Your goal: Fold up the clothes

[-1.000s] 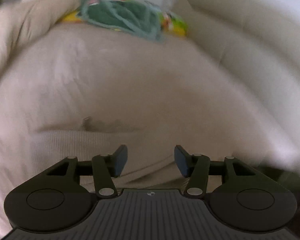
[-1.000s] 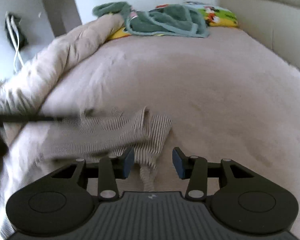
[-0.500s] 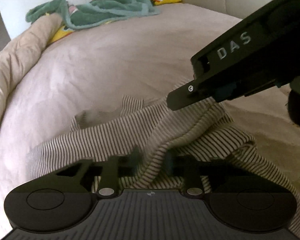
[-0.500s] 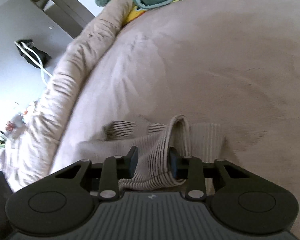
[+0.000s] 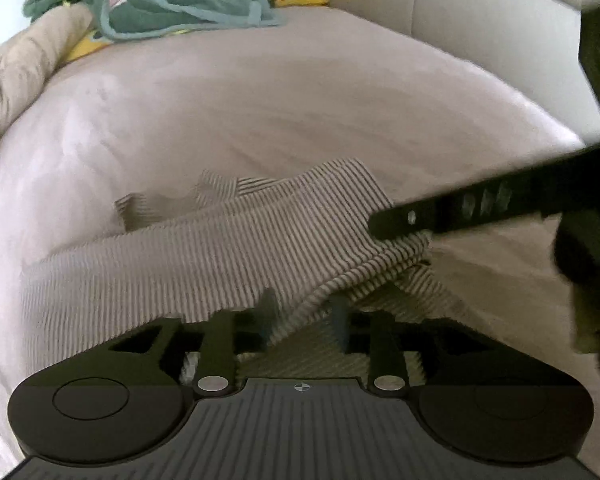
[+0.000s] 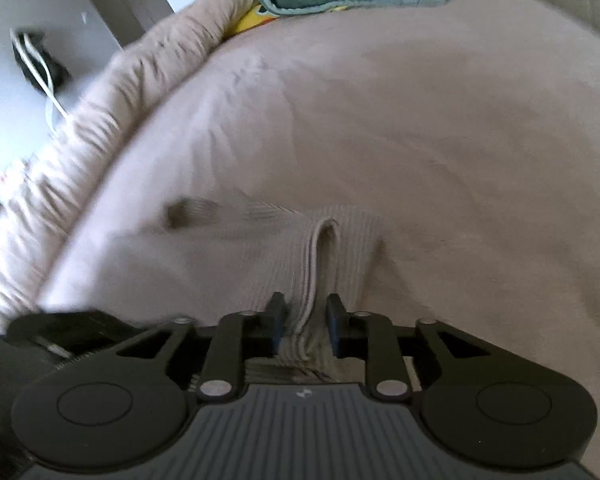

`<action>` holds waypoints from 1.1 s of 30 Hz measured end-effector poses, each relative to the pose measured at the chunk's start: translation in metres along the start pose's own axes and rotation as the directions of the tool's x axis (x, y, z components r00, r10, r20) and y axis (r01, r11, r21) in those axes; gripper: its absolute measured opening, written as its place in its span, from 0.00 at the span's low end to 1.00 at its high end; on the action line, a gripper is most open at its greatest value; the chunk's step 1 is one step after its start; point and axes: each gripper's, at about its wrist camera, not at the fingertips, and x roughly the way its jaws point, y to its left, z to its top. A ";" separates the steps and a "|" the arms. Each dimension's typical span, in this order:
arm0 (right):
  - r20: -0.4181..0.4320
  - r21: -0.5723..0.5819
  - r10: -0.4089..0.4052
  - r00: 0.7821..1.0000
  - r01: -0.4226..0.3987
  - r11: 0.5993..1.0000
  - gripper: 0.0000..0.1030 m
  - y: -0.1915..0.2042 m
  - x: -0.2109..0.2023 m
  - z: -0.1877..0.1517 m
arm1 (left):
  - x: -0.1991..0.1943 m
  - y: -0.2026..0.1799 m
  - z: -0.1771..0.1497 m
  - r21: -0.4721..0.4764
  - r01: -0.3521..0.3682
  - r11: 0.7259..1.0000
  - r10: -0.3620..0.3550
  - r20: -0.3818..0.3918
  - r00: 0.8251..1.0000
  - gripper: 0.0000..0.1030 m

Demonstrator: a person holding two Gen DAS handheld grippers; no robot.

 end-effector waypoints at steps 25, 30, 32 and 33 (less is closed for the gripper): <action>0.264 0.091 -0.204 0.943 0.186 0.978 1.00 0.113 -0.128 -0.033 | -0.167 0.115 -0.053 -0.275 -0.018 0.961 -0.001 -0.069 0.998 0.90; 0.193 0.048 -0.138 0.971 0.132 0.990 1.00 0.078 -0.113 -0.017 | -0.141 0.072 -0.048 -0.306 -0.017 0.952 -0.010 -0.088 0.996 0.91; 0.132 0.030 -0.101 0.986 0.098 0.995 1.00 0.063 -0.104 -0.013 | -0.128 0.055 -0.046 -0.333 -0.045 0.942 0.005 -0.119 0.993 0.91; 0.102 0.016 -0.092 0.991 0.091 0.996 1.00 0.055 -0.100 -0.011 | -0.122 0.048 -0.045 -0.346 -0.053 0.937 0.008 -0.128 0.992 0.91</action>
